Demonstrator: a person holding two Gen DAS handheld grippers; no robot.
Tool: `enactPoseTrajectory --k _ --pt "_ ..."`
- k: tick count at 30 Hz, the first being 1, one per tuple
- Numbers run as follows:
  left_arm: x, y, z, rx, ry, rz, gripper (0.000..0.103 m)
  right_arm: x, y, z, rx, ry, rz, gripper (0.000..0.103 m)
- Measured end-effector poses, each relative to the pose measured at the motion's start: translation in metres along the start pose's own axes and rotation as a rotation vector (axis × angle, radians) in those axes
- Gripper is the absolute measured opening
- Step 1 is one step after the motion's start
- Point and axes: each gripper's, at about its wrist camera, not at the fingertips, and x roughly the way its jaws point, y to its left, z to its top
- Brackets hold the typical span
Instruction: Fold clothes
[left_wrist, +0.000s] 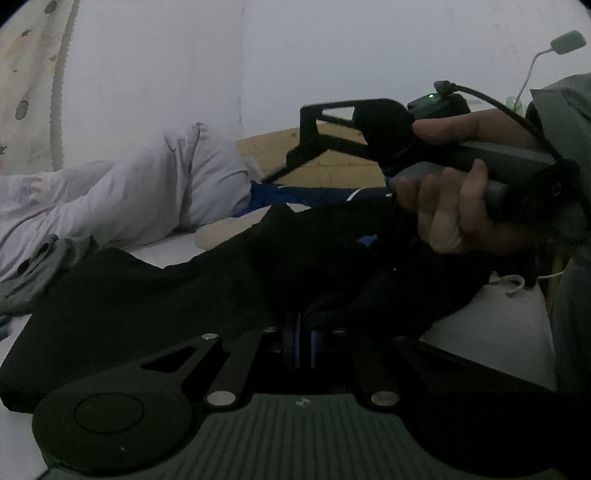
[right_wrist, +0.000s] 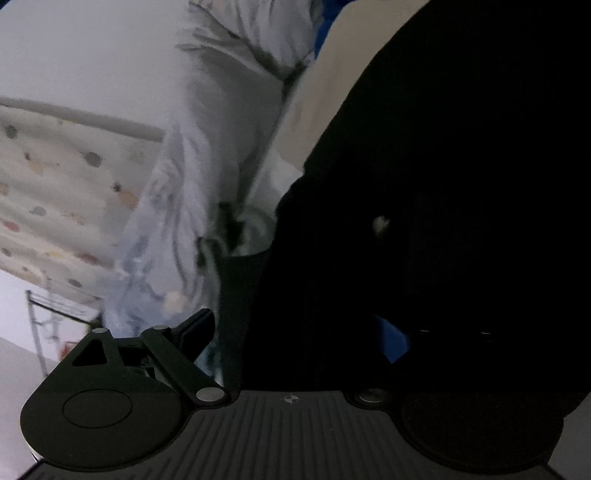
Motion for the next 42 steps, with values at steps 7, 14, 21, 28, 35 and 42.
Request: enactPoseTrajectory --k 7,14,21,28,35,42 --pt "-0.001 -0.005 -0.002 0.056 -0.003 0.006 0.009 0.026 0.012 0.006 -0.105 0.013 -0.112 0.093" --pt "-0.002 -0.003 -0.003 0.051 -0.004 0.0 0.009 0.037 0.025 0.018 -0.237 -0.002 -0.214 0.026" --pt "0.001 -0.005 0.003 0.043 0.015 -0.012 0.009 0.03 0.036 0.016 -0.384 0.011 -0.276 0.011" --pt "0.013 -0.017 0.04 -0.001 0.033 -0.022 0.009 -0.002 0.053 0.042 -0.491 0.019 -0.191 0.009" --pt "0.043 -0.073 0.083 0.027 -0.013 -0.081 0.009 -0.074 0.06 0.092 -0.564 -0.056 -0.213 0.009" --pt "0.072 -0.136 0.107 0.05 -0.021 -0.169 0.009 -0.141 0.031 0.132 -0.552 -0.138 -0.25 0.009"
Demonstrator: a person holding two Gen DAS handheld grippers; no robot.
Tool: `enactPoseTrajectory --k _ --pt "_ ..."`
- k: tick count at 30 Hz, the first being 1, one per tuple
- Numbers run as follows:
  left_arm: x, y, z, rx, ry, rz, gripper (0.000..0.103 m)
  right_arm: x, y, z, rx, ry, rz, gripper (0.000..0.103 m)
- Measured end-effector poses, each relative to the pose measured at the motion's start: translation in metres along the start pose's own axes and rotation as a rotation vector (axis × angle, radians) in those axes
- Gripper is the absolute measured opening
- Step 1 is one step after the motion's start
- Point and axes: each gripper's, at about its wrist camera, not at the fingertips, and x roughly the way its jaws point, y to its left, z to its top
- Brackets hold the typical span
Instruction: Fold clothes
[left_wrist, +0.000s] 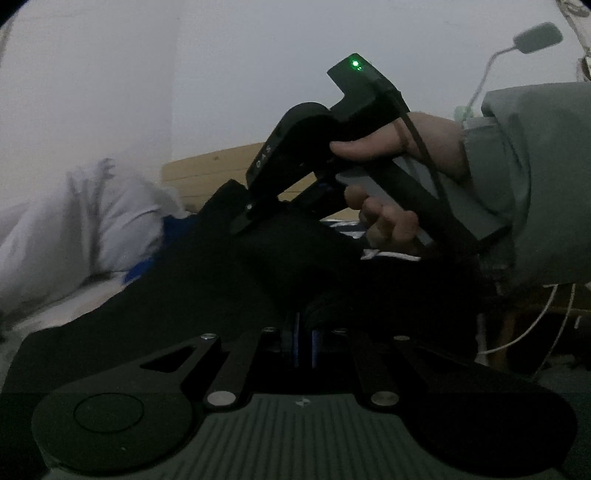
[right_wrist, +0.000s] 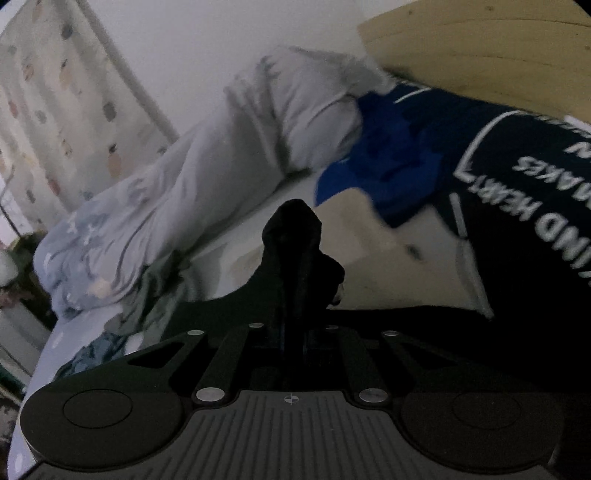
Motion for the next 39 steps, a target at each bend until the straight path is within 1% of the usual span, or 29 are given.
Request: enactPoseTrajectory --k 6,10,13,16,17,18,19,21,23,25,26,27,28,29,30,31,35,37,39 --pt "0.027 -0.034 -0.001 0.032 0.038 -0.047 0.009 -0.02 -0.054 -0.006 0.031 -0.011 -0.027 0.009" --pt "0.043 -0.046 -0.006 0.039 0.072 -0.054 0.009 -0.013 -0.092 -0.013 0.086 0.009 -0.048 0.01" --pt "0.059 -0.052 -0.017 0.047 0.148 -0.048 0.009 0.003 -0.118 -0.024 0.116 0.04 -0.055 0.011" --pt "0.072 -0.053 -0.027 0.05 0.229 -0.042 0.011 0.013 -0.131 -0.034 0.111 0.039 -0.062 0.015" --pt "0.077 -0.051 -0.029 0.051 0.252 -0.043 0.011 0.014 -0.133 -0.036 0.104 0.035 -0.069 0.022" --pt "0.079 -0.05 -0.031 0.05 0.268 -0.045 0.014 0.011 -0.135 -0.038 0.101 0.028 -0.084 0.026" --pt "0.078 -0.048 -0.031 0.047 0.277 -0.05 0.02 0.007 -0.136 -0.038 0.099 0.02 -0.098 0.028" --pt "0.077 -0.046 -0.027 0.038 0.296 -0.066 0.027 -0.004 -0.136 -0.039 0.075 0.001 -0.16 0.059" --pt "0.072 -0.045 -0.026 0.035 0.314 -0.078 0.033 -0.016 -0.138 -0.041 0.042 -0.014 -0.211 0.06" --pt "0.065 -0.043 -0.025 0.013 0.332 -0.088 0.048 -0.026 -0.138 -0.044 0.029 -0.019 -0.251 0.059" --pt "0.059 -0.042 -0.026 -0.003 0.338 -0.089 0.054 -0.031 -0.136 -0.045 0.02 -0.026 -0.3 0.058" --pt "0.053 -0.039 -0.027 -0.027 0.345 -0.092 0.064 -0.036 -0.132 -0.047 0.003 -0.033 -0.353 0.058" --pt "0.046 -0.035 -0.028 -0.055 0.34 -0.1 0.072 -0.041 -0.129 -0.049 -0.015 -0.041 -0.39 0.058" --pt "0.038 -0.031 -0.029 -0.083 0.331 -0.109 0.075 -0.047 -0.126 -0.05 -0.024 -0.05 -0.412 0.058" --pt "0.028 -0.027 -0.029 -0.109 0.317 -0.116 0.084 -0.054 -0.124 -0.052 -0.017 -0.06 -0.408 0.058" --pt "0.016 -0.023 -0.029 -0.129 0.302 -0.118 0.088 -0.062 -0.121 -0.054 -0.005 -0.071 -0.398 0.058" --pt "-0.034 0.0 -0.023 -0.202 0.249 -0.106 0.09 -0.09 -0.096 -0.063 -0.011 -0.1 -0.368 0.059" --pt "-0.061 0.013 -0.019 -0.247 0.219 -0.082 0.09 -0.104 -0.077 -0.066 -0.031 -0.112 -0.339 0.059" --pt "-0.092 0.029 -0.013 -0.293 0.185 -0.037 0.09 -0.117 -0.053 -0.067 -0.059 -0.119 -0.298 0.06"
